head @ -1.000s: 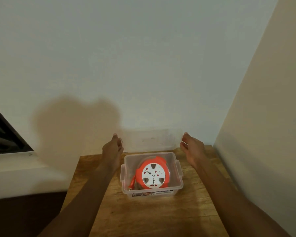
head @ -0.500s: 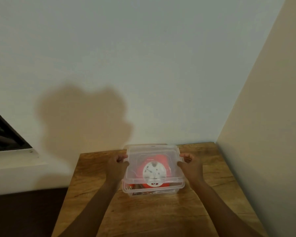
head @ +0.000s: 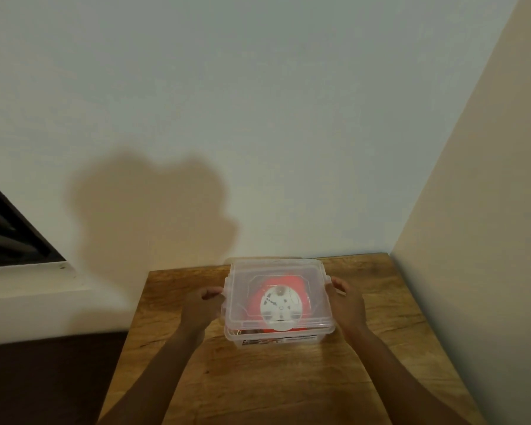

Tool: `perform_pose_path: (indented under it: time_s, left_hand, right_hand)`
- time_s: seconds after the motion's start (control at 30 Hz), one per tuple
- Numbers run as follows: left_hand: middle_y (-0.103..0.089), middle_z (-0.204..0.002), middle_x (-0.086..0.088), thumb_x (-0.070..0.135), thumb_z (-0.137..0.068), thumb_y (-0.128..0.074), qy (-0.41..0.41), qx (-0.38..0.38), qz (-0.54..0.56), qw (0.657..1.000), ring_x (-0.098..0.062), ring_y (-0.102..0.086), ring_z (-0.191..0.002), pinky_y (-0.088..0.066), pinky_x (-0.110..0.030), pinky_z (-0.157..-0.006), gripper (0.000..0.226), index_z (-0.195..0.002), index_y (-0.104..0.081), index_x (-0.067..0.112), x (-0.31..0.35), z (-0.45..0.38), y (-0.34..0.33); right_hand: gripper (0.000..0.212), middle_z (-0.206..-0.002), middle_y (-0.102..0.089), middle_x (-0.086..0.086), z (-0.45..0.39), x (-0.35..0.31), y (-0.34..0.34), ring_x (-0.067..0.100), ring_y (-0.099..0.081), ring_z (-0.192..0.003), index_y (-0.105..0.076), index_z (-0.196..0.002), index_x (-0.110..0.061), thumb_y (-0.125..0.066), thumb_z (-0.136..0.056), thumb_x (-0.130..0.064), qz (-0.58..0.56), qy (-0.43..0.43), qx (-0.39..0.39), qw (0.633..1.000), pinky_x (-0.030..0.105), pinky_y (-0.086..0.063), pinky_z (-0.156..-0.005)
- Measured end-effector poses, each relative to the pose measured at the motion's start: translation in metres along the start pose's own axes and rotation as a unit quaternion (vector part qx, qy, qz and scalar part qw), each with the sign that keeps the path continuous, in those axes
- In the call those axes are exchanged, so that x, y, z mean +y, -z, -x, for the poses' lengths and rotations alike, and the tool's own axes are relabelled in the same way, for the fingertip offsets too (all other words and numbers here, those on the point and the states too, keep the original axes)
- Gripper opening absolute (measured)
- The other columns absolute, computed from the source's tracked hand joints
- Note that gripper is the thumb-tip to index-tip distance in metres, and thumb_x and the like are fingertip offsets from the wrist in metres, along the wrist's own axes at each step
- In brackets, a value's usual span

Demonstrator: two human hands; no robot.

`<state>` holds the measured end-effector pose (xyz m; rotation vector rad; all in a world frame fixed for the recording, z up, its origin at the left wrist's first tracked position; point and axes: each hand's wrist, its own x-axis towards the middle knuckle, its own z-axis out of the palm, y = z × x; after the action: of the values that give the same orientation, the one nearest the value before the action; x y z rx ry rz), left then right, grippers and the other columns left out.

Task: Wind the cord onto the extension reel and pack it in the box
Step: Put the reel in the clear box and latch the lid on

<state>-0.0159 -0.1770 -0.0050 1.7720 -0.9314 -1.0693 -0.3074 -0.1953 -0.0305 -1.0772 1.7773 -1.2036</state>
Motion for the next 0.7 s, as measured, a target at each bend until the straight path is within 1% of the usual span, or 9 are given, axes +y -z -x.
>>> perform_pose_path:
  time_s: [0.13, 0.23, 0.33, 0.4, 0.47, 0.53, 0.57, 0.63, 0.7]
  left_hand:
    - [-0.072, -0.098, -0.008, 0.001, -0.092, -0.070, 0.016, -0.003, 0.028, 0.999, -0.025, -0.068, -0.090, -0.056, -0.030, -0.064, 0.015, -0.091, -0.074, 0.016, -0.005, 0.003, 0.006]
    - [-0.072, -0.103, -0.008, 0.000, -0.093, -0.070, 0.028, -0.002, 0.048, 0.998, -0.024, -0.069, -0.094, -0.057, -0.030, -0.066, 0.015, -0.099, -0.074, 0.013, -0.009, 0.006, 0.006]
    - [-0.072, -0.106, -0.009, 0.001, -0.094, -0.069, 0.030, -0.004, 0.056, 0.998, -0.027, -0.069, -0.099, -0.060, -0.038, -0.077, 0.016, -0.108, -0.074, 0.007, -0.009, 0.009, 0.006]
    - [-0.072, -0.105, -0.008, 0.002, -0.094, -0.069, 0.028, -0.004, 0.060, 0.998, -0.029, -0.069, -0.100, -0.060, -0.041, -0.081, 0.014, -0.106, -0.074, 0.007, -0.010, 0.011, 0.008]
    - [-0.071, -0.104, -0.006, 0.004, -0.096, -0.069, 0.029, -0.003, 0.060, 0.998, -0.028, -0.068, -0.100, -0.059, -0.040, -0.081, 0.011, -0.104, -0.072, 0.012, -0.013, 0.013, 0.008]
    - [-0.071, -0.106, -0.007, 0.009, -0.098, -0.067, 0.034, -0.007, 0.060, 0.998, -0.027, -0.069, -0.099, -0.058, -0.036, -0.078, 0.011, -0.108, -0.071, 0.011, -0.018, 0.017, 0.009]
    - [-0.072, -0.105, -0.007, 0.010, -0.099, -0.066, 0.039, -0.010, 0.062, 0.997, -0.026, -0.069, -0.098, -0.058, -0.033, -0.074, 0.012, -0.109, -0.071, 0.011, -0.021, 0.018, 0.010]
    - [-0.072, -0.105, -0.006, 0.011, -0.101, -0.064, 0.049, -0.024, 0.074, 0.996, -0.023, -0.071, -0.095, -0.057, -0.028, -0.068, 0.012, -0.110, -0.070, 0.011, -0.026, 0.018, 0.013]
    - [-0.073, -0.106, -0.007, 0.009, -0.101, -0.062, 0.048, -0.041, 0.074, 0.995, -0.023, -0.072, -0.095, -0.057, -0.026, -0.066, 0.014, -0.113, -0.070, 0.010, -0.028, 0.016, 0.016]
  right_hand:
    - [0.019, -0.098, -0.071, -0.008, 0.009, 0.007, -0.007, 0.007, -0.068, -0.075, -0.069, -0.112, -0.025, -0.060, -0.095, -0.028, -0.006, 0.005, 0.024, 1.000, 0.016, -0.052, -0.049]
    - [0.026, -0.105, -0.071, -0.005, 0.013, 0.014, -0.007, 0.007, -0.068, -0.082, -0.068, -0.119, -0.023, -0.057, -0.097, -0.031, 0.000, 0.015, 0.025, 1.000, 0.025, -0.058, -0.058]
    - [0.029, -0.116, -0.069, 0.000, 0.015, 0.015, -0.005, 0.011, -0.067, -0.091, -0.064, -0.123, -0.024, -0.055, -0.097, -0.033, 0.017, 0.023, 0.018, 0.999, 0.032, -0.060, -0.068]
    - [0.036, -0.127, -0.062, 0.006, 0.016, 0.009, -0.007, 0.020, -0.062, -0.106, -0.060, -0.129, -0.021, -0.057, -0.096, -0.033, 0.073, 0.035, 0.025, 0.996, 0.040, -0.058, -0.081]
    - [0.044, -0.132, -0.054, 0.009, 0.019, 0.002, -0.008, 0.027, -0.053, -0.117, -0.055, -0.134, -0.018, -0.060, -0.094, -0.035, 0.172, 0.099, 0.026, 0.980, 0.047, -0.052, -0.092]
    - [0.044, -0.132, -0.052, 0.004, 0.028, -0.008, -0.014, 0.023, -0.047, -0.120, -0.056, -0.132, -0.020, -0.061, -0.092, -0.038, 0.253, 0.205, -0.009, 0.945, 0.046, -0.046, -0.098]
    - [0.040, -0.131, -0.053, 0.000, 0.036, -0.015, -0.020, 0.018, -0.047, -0.119, -0.058, -0.129, -0.024, -0.061, -0.091, -0.039, 0.276, 0.248, -0.046, 0.928, 0.043, -0.045, -0.099]
    - [0.031, -0.124, -0.061, -0.007, 0.059, -0.022, -0.039, 0.010, -0.053, -0.111, -0.064, -0.119, -0.029, -0.061, -0.091, -0.040, 0.288, 0.304, -0.145, 0.896, 0.034, -0.046, -0.098]
    - [0.029, -0.119, -0.067, -0.009, 0.082, -0.022, -0.059, 0.008, -0.058, -0.106, -0.067, -0.116, -0.030, -0.062, -0.090, -0.042, 0.297, 0.356, -0.217, 0.859, 0.031, -0.048, -0.097]
